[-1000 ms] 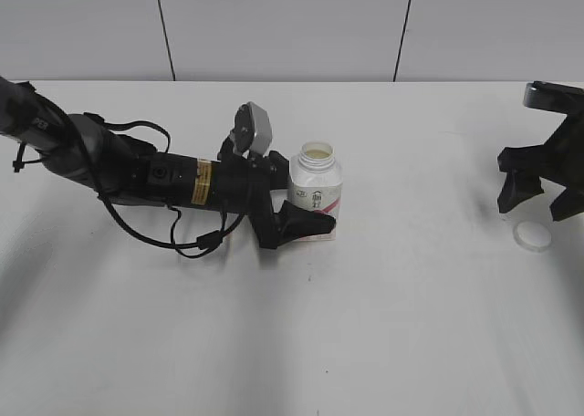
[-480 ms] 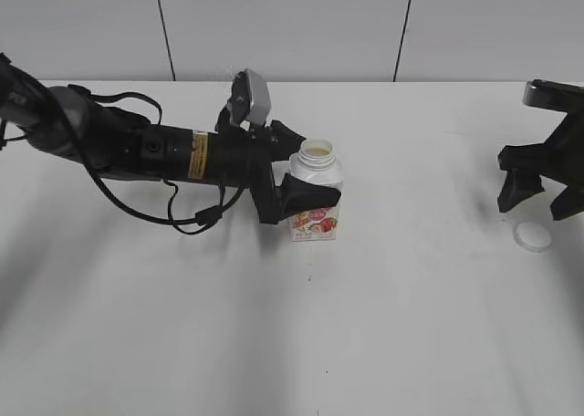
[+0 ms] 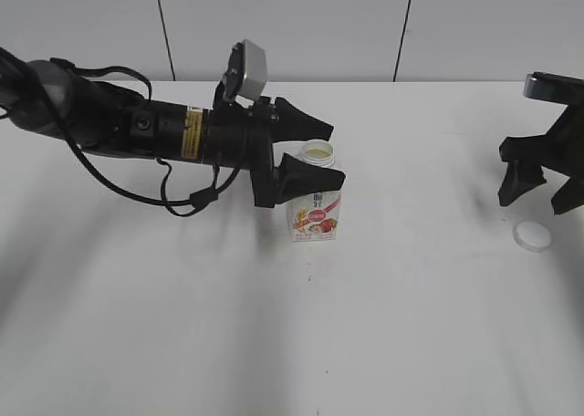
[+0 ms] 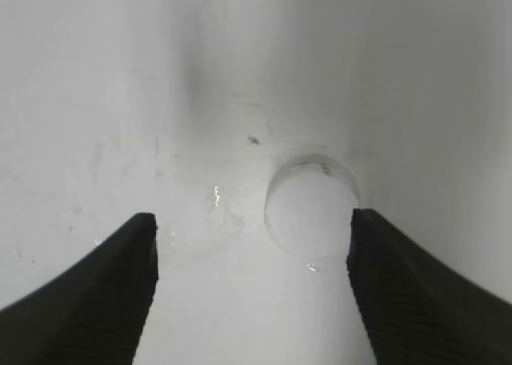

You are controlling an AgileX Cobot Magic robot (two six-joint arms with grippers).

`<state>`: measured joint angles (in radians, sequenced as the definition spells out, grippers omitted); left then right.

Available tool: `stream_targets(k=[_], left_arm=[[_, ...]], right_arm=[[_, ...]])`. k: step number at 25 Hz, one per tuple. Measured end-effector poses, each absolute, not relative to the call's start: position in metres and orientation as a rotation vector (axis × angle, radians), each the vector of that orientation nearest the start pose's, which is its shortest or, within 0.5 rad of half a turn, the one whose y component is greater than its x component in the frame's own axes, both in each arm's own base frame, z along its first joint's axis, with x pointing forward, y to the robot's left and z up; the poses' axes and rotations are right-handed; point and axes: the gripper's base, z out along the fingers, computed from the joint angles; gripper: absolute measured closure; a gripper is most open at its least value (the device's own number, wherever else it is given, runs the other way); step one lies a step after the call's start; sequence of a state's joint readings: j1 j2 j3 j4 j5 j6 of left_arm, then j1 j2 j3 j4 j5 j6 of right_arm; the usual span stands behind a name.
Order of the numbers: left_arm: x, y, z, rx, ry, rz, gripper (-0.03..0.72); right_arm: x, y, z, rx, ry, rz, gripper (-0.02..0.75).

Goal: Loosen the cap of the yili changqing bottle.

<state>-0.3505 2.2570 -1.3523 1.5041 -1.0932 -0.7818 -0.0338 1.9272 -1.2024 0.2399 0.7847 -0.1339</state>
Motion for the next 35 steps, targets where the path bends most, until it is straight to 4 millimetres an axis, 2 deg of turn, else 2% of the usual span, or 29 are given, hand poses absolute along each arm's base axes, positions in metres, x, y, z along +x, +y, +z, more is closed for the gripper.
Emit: stream_targets(k=[6, 10, 14, 20, 25, 30, 33, 35], left_arm=[[0.374, -0.223, 0.145, 1.413, 1.387, -0.992, 0.123], [0.375, -0.221, 0.168, 1.39, 1.396, -0.945, 0.123], [0.383, -0.214, 0.192, 1.337, 1.486, -0.76, 0.123], [0.396, -0.195, 0.234, 1.19, 1.602, -0.404, 0.123], [0.41, -0.163, 0.255, 0.94, 1.762, -0.02, 0.123], [0.416, -0.12, 0.255, 0.529, 2.004, 0.333, 0.123], [0.411, -0.108, 0.247, 0.301, 2.151, 0.351, 0.123], [0.407, -0.108, 0.241, 0.226, 2.235, 0.301, 0.123]], right_arm=[[0.37, 0.004, 0.163, 0.079, 2.962, 0.264, 0.156], [0.374, 0.005, 0.174, 0.077, 2.946, 0.28, 0.156], [0.376, 0.006, 0.192, 0.07, 2.919, 0.298, 0.156], [0.374, 0.006, 0.231, 0.049, 2.826, 0.296, 0.156], [0.368, 0.007, 0.243, 0.019, 2.818, 0.297, 0.156], [0.362, 0.008, 0.245, -0.028, 2.865, 0.31, 0.156], [0.358, 0.008, 0.248, -0.04, 2.879, 0.316, 0.156], [0.357, 0.009, 0.248, -0.048, 2.891, 0.32, 0.156]])
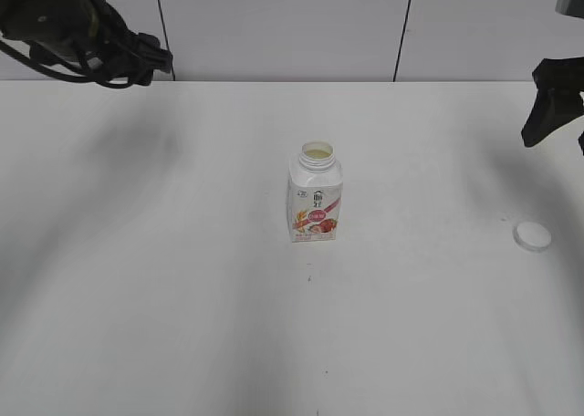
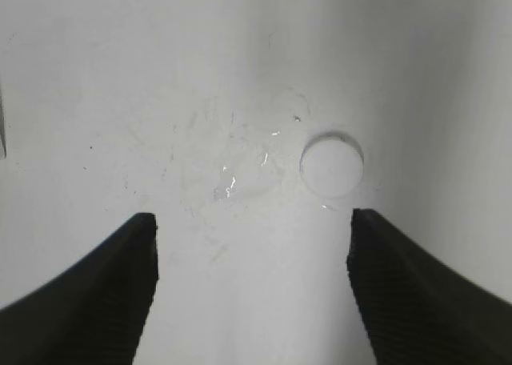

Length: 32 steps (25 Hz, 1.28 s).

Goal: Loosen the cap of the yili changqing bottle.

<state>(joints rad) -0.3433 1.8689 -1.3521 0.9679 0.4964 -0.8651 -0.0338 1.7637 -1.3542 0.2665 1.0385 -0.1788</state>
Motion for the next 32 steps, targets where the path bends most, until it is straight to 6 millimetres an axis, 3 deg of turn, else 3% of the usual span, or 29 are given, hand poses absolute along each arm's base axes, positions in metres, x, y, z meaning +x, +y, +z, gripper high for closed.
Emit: stream_targets(k=[7, 16, 21, 28, 32], left_arm=[[0.397, -0.118, 0.236, 0.178, 2.45, 0.117, 0.123], [0.382, -0.113, 0.26, 0.119, 2.747, 0.169, 0.126], [0.369, -0.104, 0.256, 0.003, 2.944, 0.13, 0.126], [0.37, -0.086, 0.255, -0.06, 2.989, 0.113, 0.126], [0.368, -0.086, 0.258, -0.022, 2.992, 0.086, 0.126]], right_arm=[[0.347, 0.01, 0.246, -0.123, 2.987, 0.35, 0.156], [0.341, 0.008, 0.246, -0.16, 3.05, 0.33, 0.156], [0.341, 0.008, 0.246, -0.16, 3.052, 0.326, 0.156], [0.34, 0.008, 0.25, -0.16, 3.042, 0.324, 0.156], [0.335, 0.008, 0.262, -0.112, 3.015, 0.32, 0.156]])
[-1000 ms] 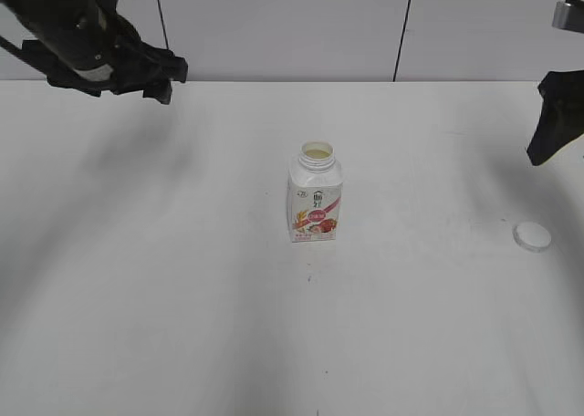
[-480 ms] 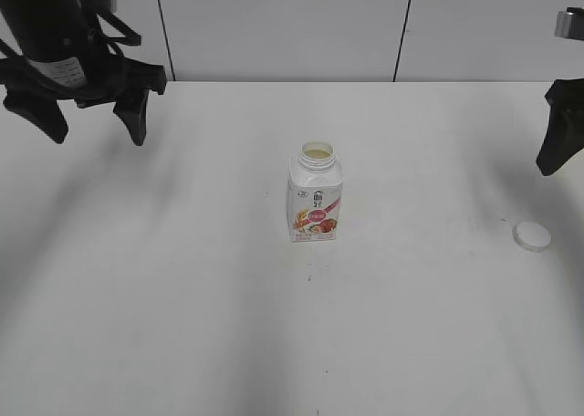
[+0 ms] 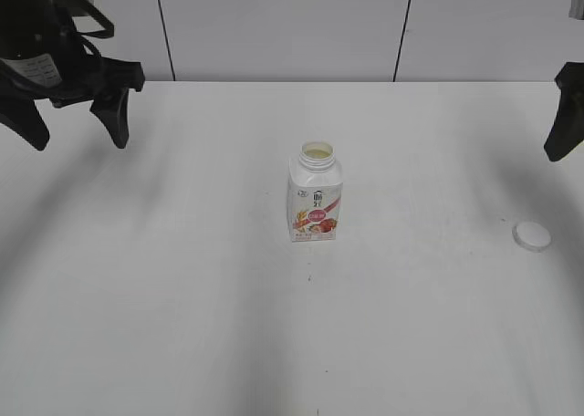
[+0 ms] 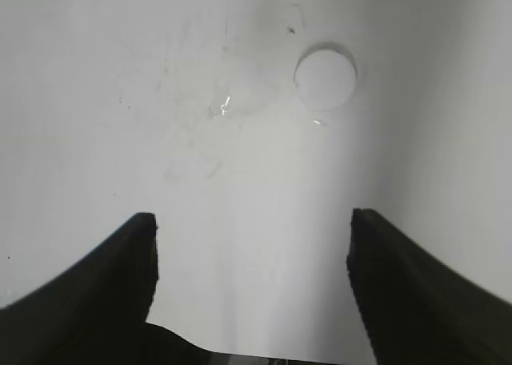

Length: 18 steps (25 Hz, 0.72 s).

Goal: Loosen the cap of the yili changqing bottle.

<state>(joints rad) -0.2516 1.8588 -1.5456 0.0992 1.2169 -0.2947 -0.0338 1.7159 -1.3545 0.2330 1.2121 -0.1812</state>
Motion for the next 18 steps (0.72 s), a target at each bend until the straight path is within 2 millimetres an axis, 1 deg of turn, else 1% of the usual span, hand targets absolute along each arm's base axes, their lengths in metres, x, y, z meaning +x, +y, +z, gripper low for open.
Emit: stream_targets(k=[3, 6, 8, 12, 17, 18], left_arm=[[0.357, -0.085, 0.263, -0.007, 2.997, 0.052, 0.126], [0.335, -0.079, 0.263, 0.001, 3.022, 0.072, 0.126], [0.315, -0.072, 0.265, 0.014, 3.028, 0.107, 0.126], [0.265, -0.056, 0.273, 0.029, 3.022, 0.149, 0.126], [0.201, -0.04, 0.288, 0.023, 2.933, 0.115, 0.126], [0.189, -0.037, 0.288, 0.021, 2.918, 0.109, 0.126]], right_arm=[[0.329, 0.009, 0.274, -0.068, 2.985, 0.317, 0.156], [0.313, 0.009, 0.286, -0.052, 2.955, 0.313, 0.156], [0.295, 0.01, 0.295, -0.053, 2.934, 0.309, 0.156], [0.252, 0.011, 0.312, -0.059, 2.875, 0.3, 0.156], [0.197, 0.013, 0.323, -0.069, 2.798, 0.288, 0.156], [0.186, 0.013, 0.324, -0.072, 2.778, 0.285, 0.156]])
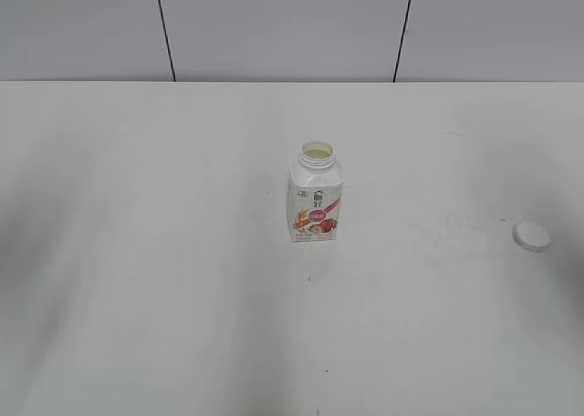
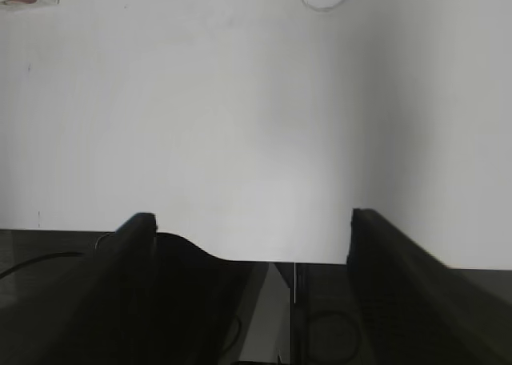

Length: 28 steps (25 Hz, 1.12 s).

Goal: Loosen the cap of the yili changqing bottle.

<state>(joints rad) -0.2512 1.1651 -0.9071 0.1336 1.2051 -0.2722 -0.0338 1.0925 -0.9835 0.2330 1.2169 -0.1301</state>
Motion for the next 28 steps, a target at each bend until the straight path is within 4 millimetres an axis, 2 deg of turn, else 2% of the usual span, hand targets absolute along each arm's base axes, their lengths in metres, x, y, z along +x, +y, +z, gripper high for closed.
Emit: stream_targets(k=[7, 13, 20, 24, 28], left_arm=[[0.107, -0.015, 0.301, 0.042, 2.674, 0.036, 0.126], [0.059, -0.006, 0.295, 0.088, 2.486, -0.041, 0.126], [0.021, -0.001, 0.286, 0.109, 2.275, -0.143, 0.126], [0.004, 0.004, 0.288, 0.103, 2.14, -0.168, 0.126], [-0.005, 0.006, 0.285, 0.098, 2.047, -0.185, 0.126]], right_arm=[[0.108, 0.016, 0.329, -0.108, 2.592, 0.251, 0.156], [0.063, 0.018, 0.312, -0.128, 2.492, 0.232, 0.156], [0.032, 0.018, 0.281, -0.208, 2.411, 0.191, 0.156], [0.012, 0.019, 0.283, -0.22, 2.272, 0.157, 0.156], [-0.009, 0.019, 0.283, -0.226, 2.136, 0.126, 0.156]])
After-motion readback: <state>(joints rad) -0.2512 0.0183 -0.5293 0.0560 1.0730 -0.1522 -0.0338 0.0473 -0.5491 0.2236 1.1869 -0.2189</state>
